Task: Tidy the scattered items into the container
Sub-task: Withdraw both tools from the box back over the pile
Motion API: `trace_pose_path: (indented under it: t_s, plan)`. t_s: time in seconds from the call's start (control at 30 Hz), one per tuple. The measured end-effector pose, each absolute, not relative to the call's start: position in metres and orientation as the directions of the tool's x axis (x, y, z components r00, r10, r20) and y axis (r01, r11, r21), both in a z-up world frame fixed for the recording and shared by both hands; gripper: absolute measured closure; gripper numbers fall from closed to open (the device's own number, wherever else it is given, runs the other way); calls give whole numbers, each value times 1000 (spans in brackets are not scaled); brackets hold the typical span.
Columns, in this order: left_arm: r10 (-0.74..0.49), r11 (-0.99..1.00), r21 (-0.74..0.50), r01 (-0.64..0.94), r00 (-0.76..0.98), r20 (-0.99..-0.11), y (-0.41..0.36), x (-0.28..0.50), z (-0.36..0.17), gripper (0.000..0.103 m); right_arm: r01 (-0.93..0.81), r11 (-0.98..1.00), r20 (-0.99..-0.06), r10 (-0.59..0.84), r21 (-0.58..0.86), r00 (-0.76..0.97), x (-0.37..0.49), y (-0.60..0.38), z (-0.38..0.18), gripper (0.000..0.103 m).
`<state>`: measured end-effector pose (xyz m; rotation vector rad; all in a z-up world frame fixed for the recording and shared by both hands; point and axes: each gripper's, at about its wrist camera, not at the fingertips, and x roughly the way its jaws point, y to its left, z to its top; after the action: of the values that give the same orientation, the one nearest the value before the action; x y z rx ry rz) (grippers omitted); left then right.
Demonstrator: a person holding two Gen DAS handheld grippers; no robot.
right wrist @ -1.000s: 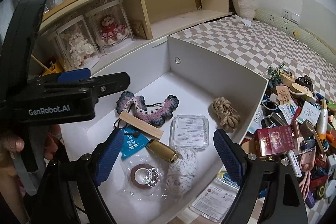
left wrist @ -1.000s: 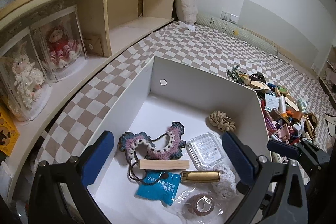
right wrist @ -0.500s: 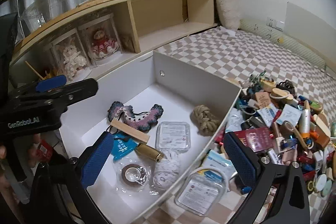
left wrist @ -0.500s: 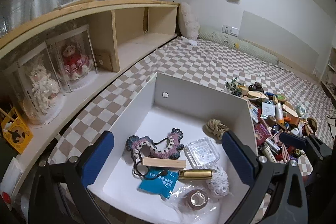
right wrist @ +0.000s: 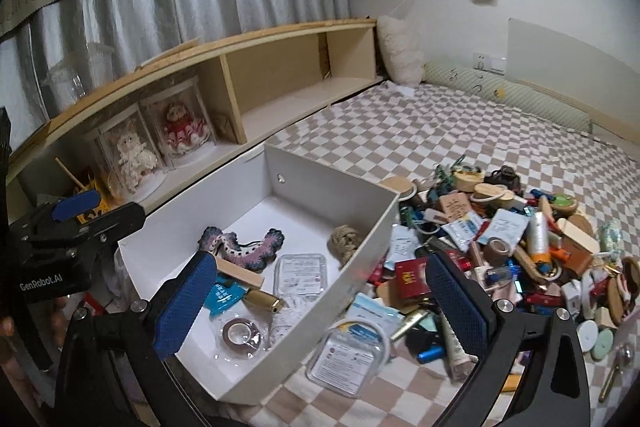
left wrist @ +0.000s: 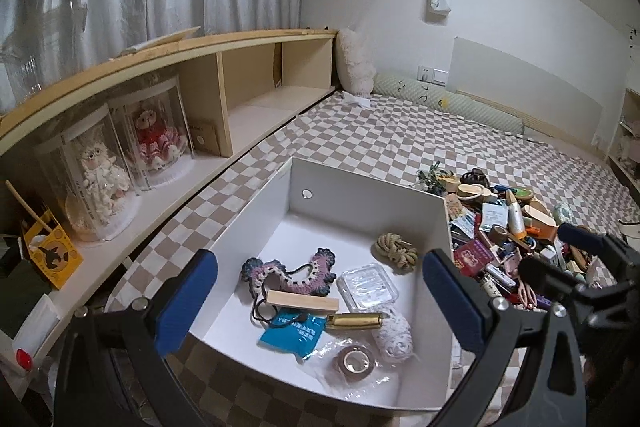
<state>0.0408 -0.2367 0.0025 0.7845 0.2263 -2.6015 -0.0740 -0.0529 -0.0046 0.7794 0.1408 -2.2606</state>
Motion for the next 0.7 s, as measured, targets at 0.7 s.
trace_pose_path:
  t_s: [0.7]
  plan:
    - [-310,-929,-2,371,-779,-545,-174,68,4,0,605,-789,-544,-556,109,-628,-53,29,3,0]
